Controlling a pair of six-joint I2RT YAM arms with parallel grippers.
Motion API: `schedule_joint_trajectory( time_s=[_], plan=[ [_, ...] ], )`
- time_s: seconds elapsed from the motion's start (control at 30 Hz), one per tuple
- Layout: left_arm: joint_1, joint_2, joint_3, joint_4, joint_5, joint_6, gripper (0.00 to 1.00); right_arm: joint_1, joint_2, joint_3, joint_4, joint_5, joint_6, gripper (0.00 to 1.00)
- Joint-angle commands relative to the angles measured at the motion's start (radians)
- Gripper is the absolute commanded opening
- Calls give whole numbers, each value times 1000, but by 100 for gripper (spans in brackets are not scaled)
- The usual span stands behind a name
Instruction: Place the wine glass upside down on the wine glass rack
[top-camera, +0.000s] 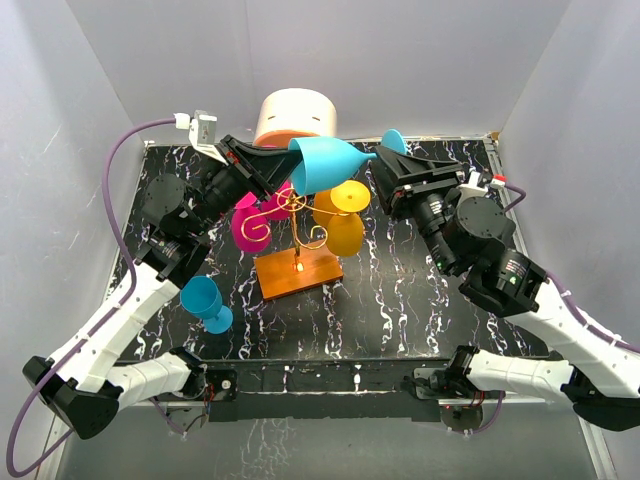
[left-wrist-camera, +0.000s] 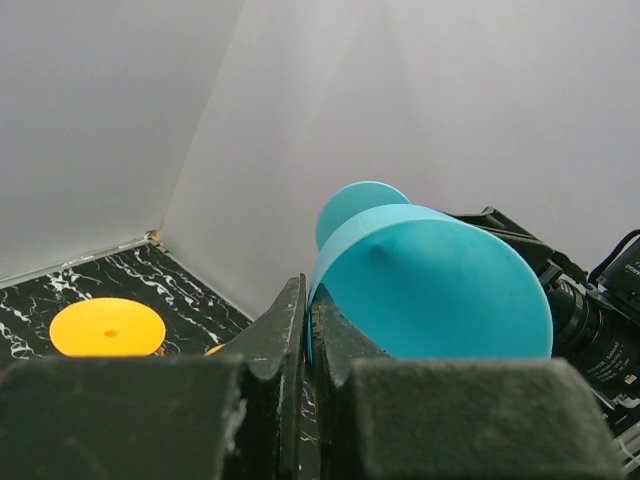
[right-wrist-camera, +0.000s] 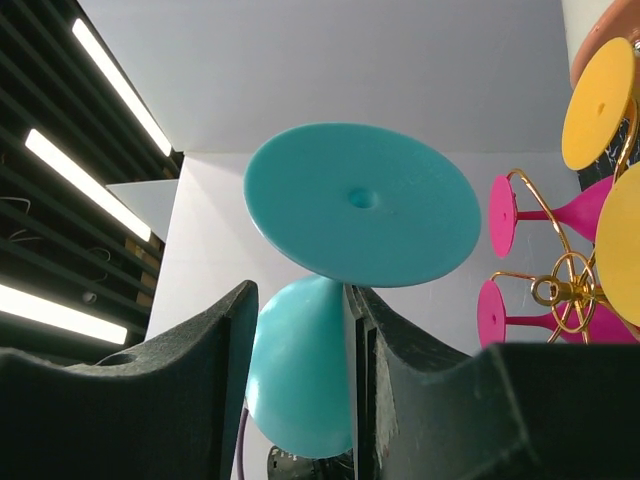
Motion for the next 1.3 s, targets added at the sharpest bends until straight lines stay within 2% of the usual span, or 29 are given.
schedule_joint_trajectory(
  time_s=[0.0,0.3,0.6,0.73,0.83,0.9,1.0,1.1,1.17,1.27],
  plan=[
    [-7,-7,54,36,-5,31,0,1,0,13,10,-2,14,38],
    [-8,8,73,69,89,14,0,1,19,32,-5,16,18,38],
    [-7,10,43,116,215,-12,0,0,46,70,36,66,-22,32],
    [-8,6,42,108,251,-10,0,0,37,52,63,67,-23,21],
    [-8,-5,34,92,256,-14,0,0,29,45,67,72,-26,2],
    [-7,-21,19,88,245,-14,1,1,20,42,72,76,-33,0],
    [-7,-44,4,73,215,-17,10,1,2,34,92,83,-63,0],
    [-8,-52,24,9,207,-7,32,1,-20,25,108,99,-90,0],
    [-7,-59,31,-29,207,4,43,1,-27,24,117,107,-112,0],
    [-7,-81,28,-85,195,22,51,1,-23,43,98,109,-138,0]
  ],
)
